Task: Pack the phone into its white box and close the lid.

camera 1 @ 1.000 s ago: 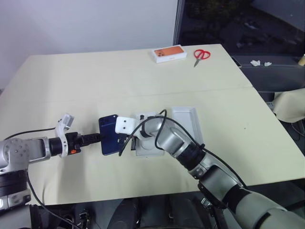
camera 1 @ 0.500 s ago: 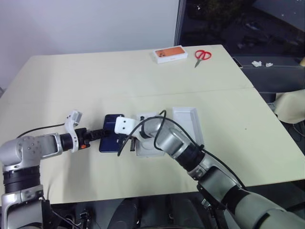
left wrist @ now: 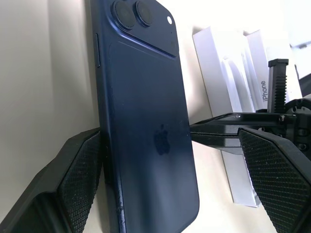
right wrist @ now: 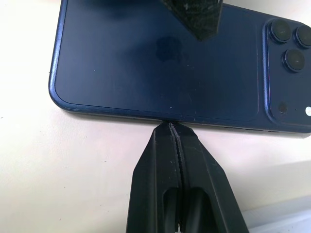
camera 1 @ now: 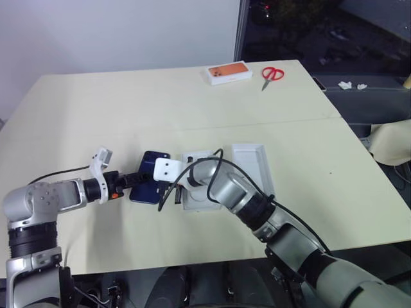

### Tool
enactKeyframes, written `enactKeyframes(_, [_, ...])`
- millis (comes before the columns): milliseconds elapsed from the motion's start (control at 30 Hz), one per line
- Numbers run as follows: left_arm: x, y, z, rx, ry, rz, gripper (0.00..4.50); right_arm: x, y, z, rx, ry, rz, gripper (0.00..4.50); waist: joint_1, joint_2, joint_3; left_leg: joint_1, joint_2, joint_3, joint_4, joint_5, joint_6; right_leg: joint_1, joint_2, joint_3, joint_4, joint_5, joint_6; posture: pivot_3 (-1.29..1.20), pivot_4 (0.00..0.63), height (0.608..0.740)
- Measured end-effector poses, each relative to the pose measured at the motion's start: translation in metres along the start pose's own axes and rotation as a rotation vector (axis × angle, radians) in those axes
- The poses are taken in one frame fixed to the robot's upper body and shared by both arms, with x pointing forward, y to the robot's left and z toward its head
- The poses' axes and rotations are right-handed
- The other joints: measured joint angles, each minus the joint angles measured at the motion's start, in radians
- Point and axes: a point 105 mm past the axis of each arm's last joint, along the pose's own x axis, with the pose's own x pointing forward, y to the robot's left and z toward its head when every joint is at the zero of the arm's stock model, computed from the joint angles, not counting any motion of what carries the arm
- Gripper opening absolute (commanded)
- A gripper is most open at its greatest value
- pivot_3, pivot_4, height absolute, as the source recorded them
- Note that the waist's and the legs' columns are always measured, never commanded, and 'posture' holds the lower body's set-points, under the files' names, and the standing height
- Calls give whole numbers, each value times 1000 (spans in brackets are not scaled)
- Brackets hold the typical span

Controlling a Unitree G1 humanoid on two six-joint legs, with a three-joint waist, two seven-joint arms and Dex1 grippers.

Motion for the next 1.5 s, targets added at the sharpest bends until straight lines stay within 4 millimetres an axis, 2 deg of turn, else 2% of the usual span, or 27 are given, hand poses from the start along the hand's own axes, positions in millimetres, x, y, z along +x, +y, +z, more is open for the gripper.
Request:
enactKeyframes(200, [9, -5, -2, -44, -13, -67, 4500, 0, -1, 0, -2, 1, -4, 39, 5, 0, -1, 0, 0, 0, 0, 0, 0, 0, 0, 0, -1, 0, 0, 0, 150, 740])
enactKeyframes(500, [10, -6, -4, -48, -4, -91, 4500, 1, -1, 0, -4, 2, -3, 39, 3, 0, -1, 0, 0, 0, 0, 0, 0, 0, 0, 0, -1, 0, 0, 0, 150, 740])
enactKeyframes(600, [9, -4, -6, -60, -2, -89, 3619, 1, 0, 0, -6, 1, -2, 0, 1, 0, -1, 0, 0, 0, -1, 0, 0, 0, 0, 0, -1, 0, 0, 0, 150, 740])
enactKeyframes(667, [10, 0, -10, -85, 6, -83, 2682, 1, 0, 0, -7, 0, -2, 0, 0, 0, -1, -1, 0, 0, -1, 0, 0, 0, 0, 0, -1, 0, 0, 0, 150, 740])
enactKeyframes(1233, [5, 7, -21, -203, 2, -170, 2682, 1, 0, 1, -16, 2, -7, 0, -3, 0, -1, -1, 0, 0, -5, 0, -1, 0, 0, 0, -4, 0, 0, 0, 150, 740])
enactKeyframes(1333, [5, 10, -22, -211, -4, -165, 1751, 1, 0, 1, -17, 2, -7, 0, -3, 0, -1, -1, 0, 0, -5, 1, -1, 0, 0, 0, -4, 0, 0, 0, 150, 740])
enactKeyframes(1400, [6, 13, -27, -230, 1, -163, 805, 0, 0, 1, -18, 1, -8, 0, -3, 0, -1, -1, 0, 0, -5, 1, -1, 0, 0, 0, -4, 0, 0, 0, 150, 740])
enactKeyframes(1500, [6, 10, -26, -228, 2, -180, 805, 0, 0, -2, -17, 6, -10, 0, -2, 2, -2, 0, 0, 0, -5, 1, -1, 0, 0, 0, -4, 0, 0, 0, 150, 740])
